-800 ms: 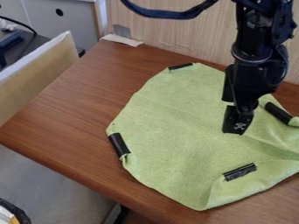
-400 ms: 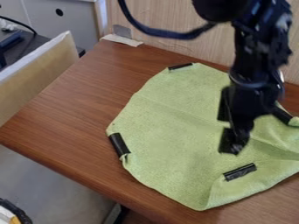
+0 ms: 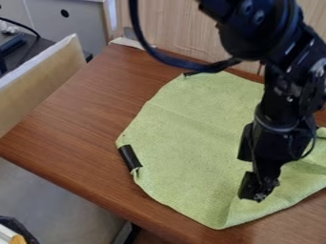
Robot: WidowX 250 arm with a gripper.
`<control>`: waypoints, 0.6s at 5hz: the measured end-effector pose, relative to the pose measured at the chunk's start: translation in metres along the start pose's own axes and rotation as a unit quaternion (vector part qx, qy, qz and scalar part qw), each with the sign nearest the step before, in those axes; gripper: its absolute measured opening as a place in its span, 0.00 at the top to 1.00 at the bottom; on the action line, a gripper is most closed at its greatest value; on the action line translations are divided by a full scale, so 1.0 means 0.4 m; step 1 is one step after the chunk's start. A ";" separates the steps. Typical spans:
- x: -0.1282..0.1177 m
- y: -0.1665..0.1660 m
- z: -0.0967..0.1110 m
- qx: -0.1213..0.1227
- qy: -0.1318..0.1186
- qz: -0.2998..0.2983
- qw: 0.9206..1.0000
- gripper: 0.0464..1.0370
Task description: Fold the cloth bottom to top
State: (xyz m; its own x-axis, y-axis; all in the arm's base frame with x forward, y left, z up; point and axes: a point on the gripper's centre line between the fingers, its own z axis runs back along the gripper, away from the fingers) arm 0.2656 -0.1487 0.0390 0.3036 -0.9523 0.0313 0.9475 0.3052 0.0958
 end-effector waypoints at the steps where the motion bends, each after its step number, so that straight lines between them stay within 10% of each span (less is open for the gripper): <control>1: -0.009 -0.038 0.014 0.012 -0.016 -0.017 1.000 0.04; 3: -0.081 -0.095 -0.011 0.000 -0.014 -0.028 1.000 0.04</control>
State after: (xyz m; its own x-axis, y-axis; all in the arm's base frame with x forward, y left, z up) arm 0.2201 -0.1295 0.0300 0.2476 -0.9674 0.0538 0.9628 0.2519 0.0973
